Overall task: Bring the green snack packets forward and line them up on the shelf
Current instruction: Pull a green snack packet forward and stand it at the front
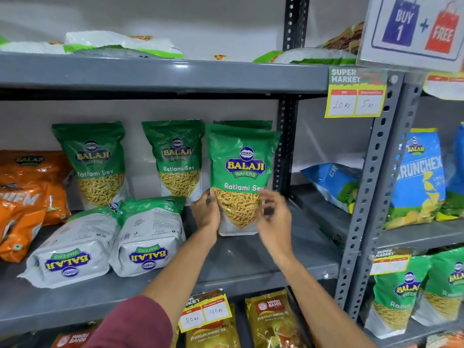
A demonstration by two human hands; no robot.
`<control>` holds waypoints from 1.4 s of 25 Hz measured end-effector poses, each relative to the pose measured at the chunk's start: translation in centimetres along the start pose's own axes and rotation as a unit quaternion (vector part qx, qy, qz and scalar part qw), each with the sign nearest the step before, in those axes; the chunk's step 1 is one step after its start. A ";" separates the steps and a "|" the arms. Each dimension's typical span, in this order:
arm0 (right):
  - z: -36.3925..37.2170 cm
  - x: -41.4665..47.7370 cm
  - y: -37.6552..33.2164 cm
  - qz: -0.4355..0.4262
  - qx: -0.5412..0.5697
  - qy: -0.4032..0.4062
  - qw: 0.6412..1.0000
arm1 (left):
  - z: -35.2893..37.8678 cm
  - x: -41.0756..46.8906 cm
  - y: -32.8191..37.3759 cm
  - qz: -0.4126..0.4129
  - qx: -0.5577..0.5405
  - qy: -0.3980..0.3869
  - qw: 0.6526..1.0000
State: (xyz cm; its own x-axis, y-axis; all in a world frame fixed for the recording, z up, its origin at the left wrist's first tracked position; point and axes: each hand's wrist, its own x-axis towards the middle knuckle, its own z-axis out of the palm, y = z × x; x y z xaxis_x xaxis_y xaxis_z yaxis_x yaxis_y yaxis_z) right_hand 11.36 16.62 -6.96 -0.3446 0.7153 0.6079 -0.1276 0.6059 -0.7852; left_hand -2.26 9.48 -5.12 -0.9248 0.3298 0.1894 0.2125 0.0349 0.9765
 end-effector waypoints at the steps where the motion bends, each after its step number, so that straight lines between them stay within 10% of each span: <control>1: -0.6 1.4 0.5 0.034 0.010 0.015 0.999 | 0.3 -0.4 0.3 -0.013 -0.002 0.008 1.000; 6: -0.8 4.5 3.4 0.207 0.000 -0.171 0.963 | 1.0 -1.4 -0.6 0.003 0.044 -0.021 0.999; 24: -6.9 0.3 2.6 0.212 -0.015 -0.143 0.967 | 0.9 -8.6 -1.3 0.035 0.075 -0.121 0.989; 29: -5.9 -3.8 -0.3 -0.129 -0.050 0.089 0.986 | -3.0 -8.0 0.8 0.096 0.109 -0.117 0.982; 35: 2.0 -5.0 -6.3 -0.180 0.032 -0.080 0.980 | -13.5 -4.8 3.1 0.217 0.164 0.050 0.961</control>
State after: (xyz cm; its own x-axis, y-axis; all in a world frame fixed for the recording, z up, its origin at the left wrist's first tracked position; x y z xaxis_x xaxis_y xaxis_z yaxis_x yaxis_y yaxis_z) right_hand 12.07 8.57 -5.24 -0.4076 0.3923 0.8246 -0.3238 0.7822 -0.5322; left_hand -1.44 -4.71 -1.67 -0.7484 0.2895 0.5967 0.6583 0.2142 0.7217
